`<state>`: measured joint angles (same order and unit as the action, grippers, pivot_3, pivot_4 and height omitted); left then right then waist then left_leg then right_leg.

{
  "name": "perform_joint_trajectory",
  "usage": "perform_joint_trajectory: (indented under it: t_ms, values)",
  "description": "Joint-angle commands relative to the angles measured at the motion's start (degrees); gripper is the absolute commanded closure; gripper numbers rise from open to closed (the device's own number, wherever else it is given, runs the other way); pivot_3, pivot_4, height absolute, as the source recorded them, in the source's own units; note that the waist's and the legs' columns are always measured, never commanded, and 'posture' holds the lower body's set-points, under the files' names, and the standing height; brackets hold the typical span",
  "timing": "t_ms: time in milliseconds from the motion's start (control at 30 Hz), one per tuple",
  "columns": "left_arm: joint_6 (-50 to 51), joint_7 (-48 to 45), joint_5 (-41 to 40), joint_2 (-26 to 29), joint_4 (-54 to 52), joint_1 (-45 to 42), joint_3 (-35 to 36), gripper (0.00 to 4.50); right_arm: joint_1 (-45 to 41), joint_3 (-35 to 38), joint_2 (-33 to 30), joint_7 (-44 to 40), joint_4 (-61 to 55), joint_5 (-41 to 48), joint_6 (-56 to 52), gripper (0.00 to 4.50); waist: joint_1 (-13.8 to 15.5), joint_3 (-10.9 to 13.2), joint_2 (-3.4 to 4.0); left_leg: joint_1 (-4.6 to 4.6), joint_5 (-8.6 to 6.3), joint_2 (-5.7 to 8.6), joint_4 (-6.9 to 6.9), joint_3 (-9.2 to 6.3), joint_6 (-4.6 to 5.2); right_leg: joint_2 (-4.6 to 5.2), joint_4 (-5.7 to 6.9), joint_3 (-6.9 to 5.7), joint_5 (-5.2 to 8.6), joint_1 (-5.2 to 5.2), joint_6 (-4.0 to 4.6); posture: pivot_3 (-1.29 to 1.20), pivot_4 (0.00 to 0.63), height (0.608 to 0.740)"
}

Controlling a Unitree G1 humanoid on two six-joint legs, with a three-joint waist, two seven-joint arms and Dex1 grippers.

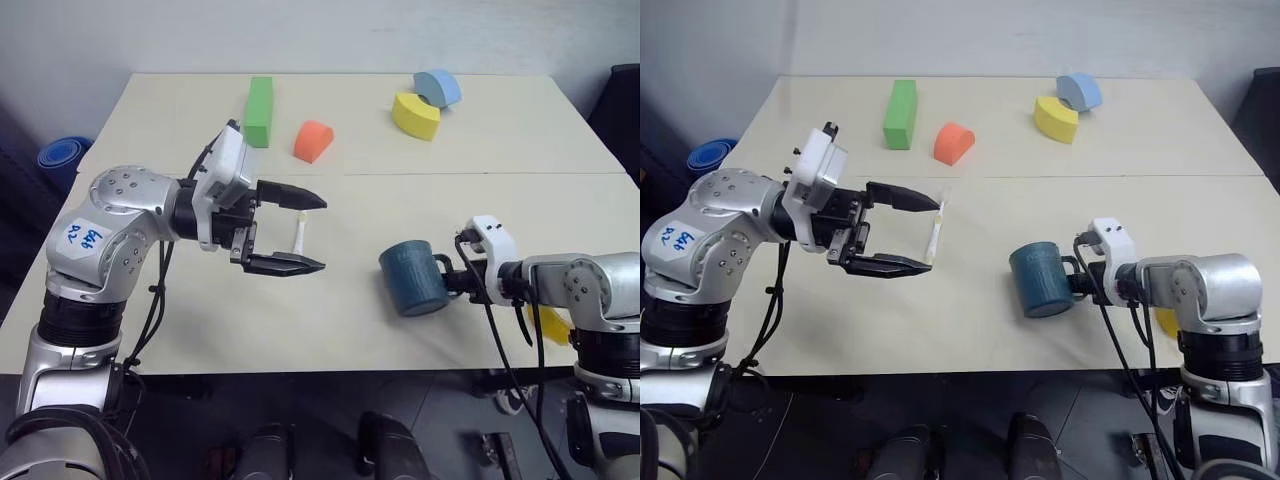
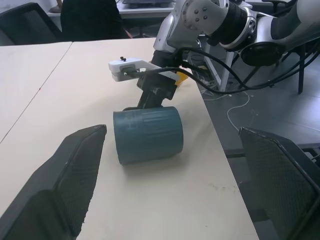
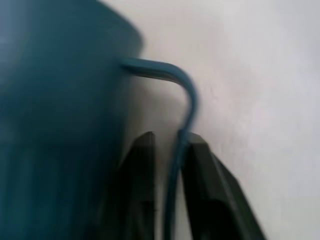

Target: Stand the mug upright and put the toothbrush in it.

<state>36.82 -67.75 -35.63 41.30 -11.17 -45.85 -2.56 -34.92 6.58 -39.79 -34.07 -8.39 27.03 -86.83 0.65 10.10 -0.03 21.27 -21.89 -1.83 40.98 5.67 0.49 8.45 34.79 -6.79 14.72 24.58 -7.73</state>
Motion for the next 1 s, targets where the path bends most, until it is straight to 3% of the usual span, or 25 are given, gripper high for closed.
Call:
perform_joint_trajectory:
  t_ms: [33,133,200,300,400,633,767,1000]
  values:
    - [-0.33,0.27,-0.64,0.82,-1.96,-0.46,1.87,0.00,-1.34,0.42,-2.06,-0.21,-2.55,0.87,1.11,4.48,0.00,0.00,0.00,0.00,0.00,0.00,0.00,0.00,0.00,0.00,0.00,0.00,0.00,0.00,0.00,0.00,0.150,0.740]
    - [-0.29,0.52,-0.62,1.03,-2.23,0.12,2.11,0.00,-1.01,0.34,-3.01,-0.49,-4.13,1.21,2.30,4.48,0.00,0.00,0.00,0.00,0.00,-0.01,0.00,0.00,0.00,0.00,0.00,0.00,0.00,0.00,0.00,0.00,0.150,0.740]
    - [-0.18,0.98,-0.71,0.98,-2.17,0.29,2.47,0.00,-0.01,0.24,-3.10,-1.84,-5.62,0.59,9.47,4.48,0.01,0.00,0.00,0.00,0.00,-0.01,0.00,0.00,0.00,0.00,-0.01,0.00,0.00,0.00,0.00,0.00,0.150,0.740]
    - [0.30,3.30,-0.69,0.43,-1.84,0.71,3.50,0.00,-0.38,3.28,3.53,2.33,-5.71,-1.34,21.96,4.48,-0.50,0.00,0.00,0.00,0.00,-0.01,-0.01,0.01,0.00,0.00,-0.03,0.00,0.00,0.00,0.00,0.00,0.150,0.740]
    - [1.32,5.77,-1.25,0.19,-2.39,1.95,5.02,0.00,-0.05,-0.91,9.63,5.44,-4.44,-6.48,37.06,4.48,-0.96,0.00,0.00,-0.03,0.01,-0.02,-0.03,0.01,-0.02,0.00,0.01,0.00,0.00,0.01,0.00,0.00,0.150,0.740]
    - [7.02,14.74,-4.27,0.30,-2.99,2.38,11.50,0.00,1.08,-4.53,28.49,19.01,12.41,-17.85,73.54,4.48,-2.20,0.01,0.03,-0.04,0.03,-0.03,-0.08,-0.14,-0.05,-0.01,0.08,-0.09,0.00,0.00,0.00,0.00,0.150,0.740]
    - [10.98,16.92,-6.82,2.61,-5.15,3.22,14.76,0.00,1.56,-4.08,32.97,22.98,22.97,-20.53,87.62,4.48,-2.56,0.02,0.04,-0.04,0.03,-0.02,-0.15,-0.22,-0.05,0.00,0.07,-0.12,0.00,0.00,0.00,0.00,0.150,0.740]
    - [13.53,16.96,-7.76,8.33,-6.22,6.15,17.24,0.00,2.62,-6.94,34.33,26.95,38.07,-27.38,106.32,4.48,-3.67,0.03,0.05,-0.13,0.07,-0.04,-0.30,-0.26,-0.13,-0.01,0.07,-0.13,0.00,-0.01,0.00,0.00,0.150,0.740]
